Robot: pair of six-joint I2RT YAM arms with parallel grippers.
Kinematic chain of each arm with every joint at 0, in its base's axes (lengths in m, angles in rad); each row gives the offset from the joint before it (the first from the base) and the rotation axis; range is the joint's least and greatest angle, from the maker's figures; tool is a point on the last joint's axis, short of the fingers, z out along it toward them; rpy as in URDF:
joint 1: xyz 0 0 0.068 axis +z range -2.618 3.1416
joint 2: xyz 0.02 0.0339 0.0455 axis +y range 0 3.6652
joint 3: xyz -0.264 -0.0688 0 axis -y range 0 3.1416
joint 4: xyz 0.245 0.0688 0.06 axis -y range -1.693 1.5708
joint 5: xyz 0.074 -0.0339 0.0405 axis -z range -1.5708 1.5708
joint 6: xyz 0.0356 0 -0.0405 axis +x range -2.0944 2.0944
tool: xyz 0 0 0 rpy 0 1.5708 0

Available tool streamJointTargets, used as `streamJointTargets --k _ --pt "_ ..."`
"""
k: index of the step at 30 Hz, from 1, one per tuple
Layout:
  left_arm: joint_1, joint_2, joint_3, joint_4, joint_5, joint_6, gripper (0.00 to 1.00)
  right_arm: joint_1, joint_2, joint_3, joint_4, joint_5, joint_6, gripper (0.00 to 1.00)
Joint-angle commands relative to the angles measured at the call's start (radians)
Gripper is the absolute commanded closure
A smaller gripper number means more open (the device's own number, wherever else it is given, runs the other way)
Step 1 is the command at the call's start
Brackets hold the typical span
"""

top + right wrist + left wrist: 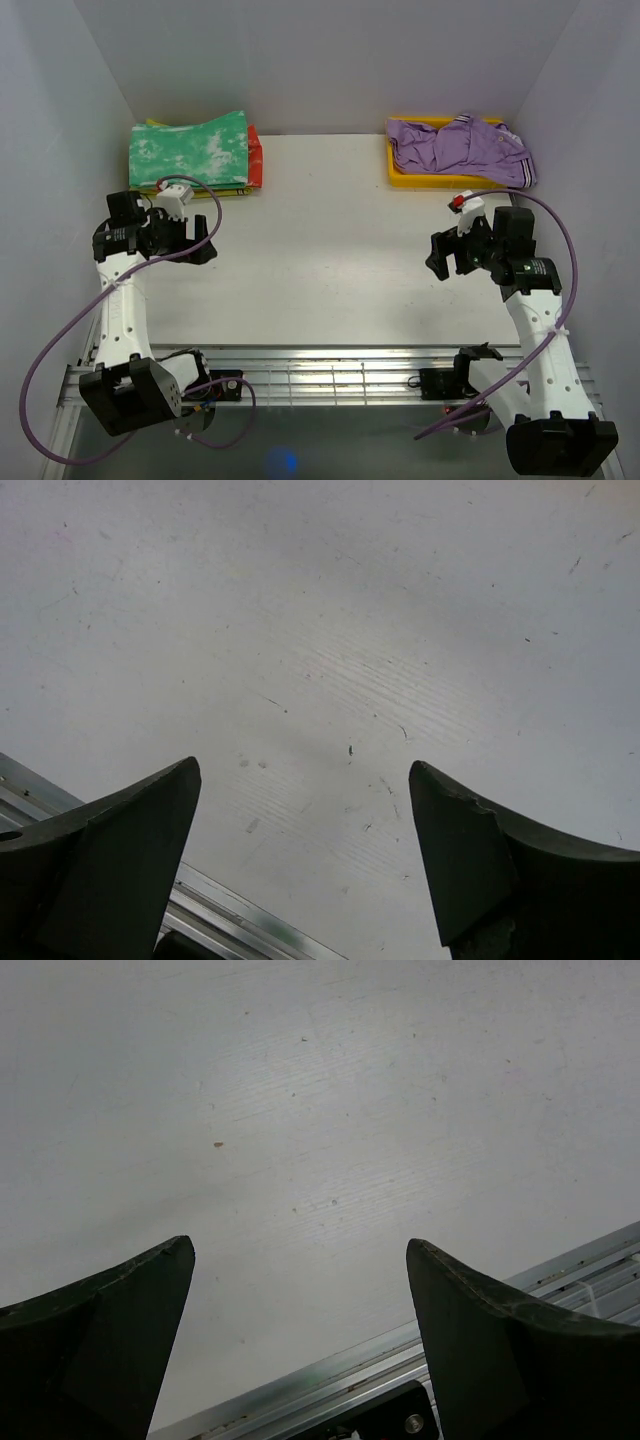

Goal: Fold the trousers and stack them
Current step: Grab the trousers from the pile

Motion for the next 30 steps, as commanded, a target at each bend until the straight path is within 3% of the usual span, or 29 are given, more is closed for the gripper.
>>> streamJointTargets --k 1,6,7,13,14,21,24,30 --pt "0.0 -0.047 0.038 0.032 0.066 0.02 0.02 -0.007 0.046 0.067 0.055 0.005 0.054 0.1" --pt "0.0 0.025 0.13 0.063 0.112 -0.014 0.02 -0.005 0.269 0.264 0.124 0.054 0.036 0.1" --pt "0.0 0.026 0.134 0.075 0.12 -0.024 0.02 -0.007 0.379 0.312 0.124 0.06 0.019 0.1" --pt "-0.006 0.048 0.162 0.121 0.138 -0.104 0.02 -0.045 0.8 0.701 0.188 0.115 0.007 0.1" --pt "-0.006 0.049 0.159 0.124 0.146 -0.115 0.02 -0.046 0.854 0.828 0.185 0.132 0.01 0.1" --pt "-0.008 0.051 0.082 0.146 0.225 -0.166 0.02 -0.068 1.34 1.309 0.157 0.227 -0.057 0.1" --pt "-0.008 0.054 0.059 0.146 0.225 -0.176 0.02 -0.079 1.449 1.375 0.211 0.241 -0.059 0.1" --pt "-0.008 0.054 0.029 0.147 0.186 -0.173 0.02 -0.089 1.543 1.251 0.452 0.238 -0.005 0.1"
